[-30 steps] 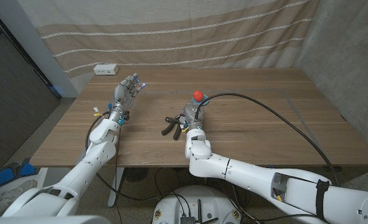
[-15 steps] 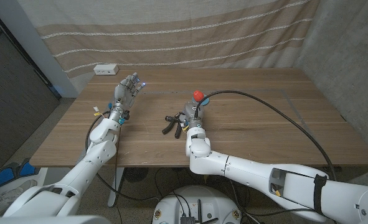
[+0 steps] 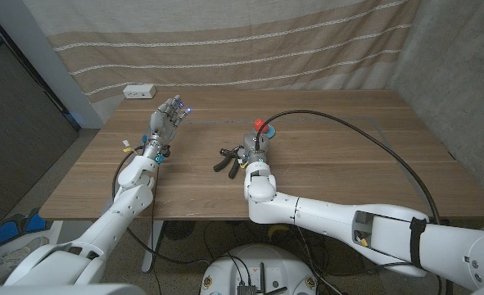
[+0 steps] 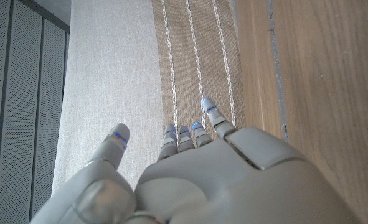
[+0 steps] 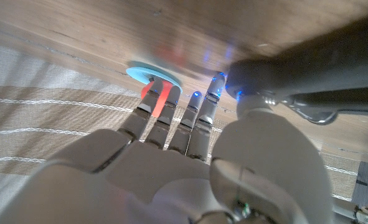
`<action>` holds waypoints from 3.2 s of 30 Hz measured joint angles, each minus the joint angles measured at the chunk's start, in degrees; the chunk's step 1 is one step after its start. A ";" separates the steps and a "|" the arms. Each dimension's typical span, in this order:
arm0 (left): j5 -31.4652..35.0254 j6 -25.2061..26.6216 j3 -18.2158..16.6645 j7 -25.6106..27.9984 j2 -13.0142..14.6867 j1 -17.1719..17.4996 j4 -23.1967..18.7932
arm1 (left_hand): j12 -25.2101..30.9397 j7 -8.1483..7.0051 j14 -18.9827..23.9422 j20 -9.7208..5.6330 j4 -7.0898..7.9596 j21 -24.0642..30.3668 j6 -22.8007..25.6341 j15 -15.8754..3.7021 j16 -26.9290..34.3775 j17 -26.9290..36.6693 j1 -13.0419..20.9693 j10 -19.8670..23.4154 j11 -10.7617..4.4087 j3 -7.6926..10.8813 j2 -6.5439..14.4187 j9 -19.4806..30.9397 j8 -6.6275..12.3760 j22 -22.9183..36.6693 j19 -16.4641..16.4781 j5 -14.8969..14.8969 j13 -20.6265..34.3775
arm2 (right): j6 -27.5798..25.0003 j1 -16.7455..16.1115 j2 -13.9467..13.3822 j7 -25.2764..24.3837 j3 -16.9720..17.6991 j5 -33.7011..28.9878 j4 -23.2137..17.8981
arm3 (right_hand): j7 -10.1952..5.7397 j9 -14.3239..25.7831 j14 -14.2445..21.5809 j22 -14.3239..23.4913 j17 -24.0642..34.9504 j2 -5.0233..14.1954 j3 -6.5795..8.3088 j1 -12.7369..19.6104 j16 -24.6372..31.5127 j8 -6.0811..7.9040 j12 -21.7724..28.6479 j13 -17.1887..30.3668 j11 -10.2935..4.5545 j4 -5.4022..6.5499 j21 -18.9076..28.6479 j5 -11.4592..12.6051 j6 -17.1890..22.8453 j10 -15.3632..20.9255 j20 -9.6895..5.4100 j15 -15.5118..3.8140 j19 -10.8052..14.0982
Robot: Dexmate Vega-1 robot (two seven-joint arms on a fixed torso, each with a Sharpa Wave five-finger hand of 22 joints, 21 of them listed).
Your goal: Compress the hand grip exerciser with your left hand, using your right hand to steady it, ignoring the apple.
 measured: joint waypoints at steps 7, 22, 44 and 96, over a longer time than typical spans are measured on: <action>0.08 -0.01 0.00 0.09 0.00 0.03 -0.12 | 0.00 0.00 0.00 -0.22 -0.07 0.00 0.00 0.00 0.00 0.00 0.00 0.00 0.00 -0.07 0.00 0.00 0.00 0.00 0.22 0.00 0.00 | -0.10 0.28 -0.72 0.21 -0.52 0.43 -0.35 | 0.54 -0.98 1.10 0.00 -0.51 -0.66 0.31 1.43 -0.45 0.68 0.57 0.27 0.09 0.31 0.00 1.17 1.51 1.92 -0.51 -0.12 0.51; 0.25 -0.05 0.16 -0.12 -0.15 -0.49 0.04 | 0.00 0.00 0.00 -0.21 -0.53 -0.24 0.00 0.00 0.00 0.00 0.00 0.01 0.00 -0.07 0.00 0.00 0.00 0.00 0.21 -0.22 0.00 | 8.31 -3.26 -4.61 -6.53 3.29 0.06 -3.90 | 1.71 -1.96 2.44 0.00 -0.53 -1.43 0.54 2.91 -0.45 0.66 1.42 0.66 1.04 0.54 0.00 1.75 3.29 3.45 -0.92 -0.03 0.93; 0.70 -0.05 0.68 -0.41 -0.34 -1.35 0.18 | 0.00 0.00 0.00 -0.10 -1.00 -0.63 0.00 0.00 0.00 0.01 0.00 0.01 -0.01 -0.07 0.00 0.00 0.00 0.00 0.73 -0.22 0.00 | 29.07 -11.40 -7.83 -22.18 14.53 -1.23 -4.17 | 1.11 -1.88 3.16 0.00 -0.37 -1.44 1.82 2.91 -0.44 0.59 1.85 1.06 0.63 0.22 0.00 2.17 4.12 5.30 -1.63 -0.12 1.66; 2.23 6.22 3.51 -2.36 4.97 -1.11 -6.32 | 0.95 -0.61 4.01 -0.20 -6.47 -3.03 2.88 -0.71 0.49 0.01 2.99 4.22 -0.93 -0.80 -2.98 0.00 0.46 0.00 1.24 -0.85 0.31 | 54.77 -15.84 -7.27 -43.32 25.29 -2.99 2.77 | 1.13 -0.99 3.66 0.00 0.69 -0.87 1.92 2.36 -0.44 1.50 1.85 2.39 1.00 0.09 0.49 -0.49 0.42 5.66 -2.53 -0.23 3.39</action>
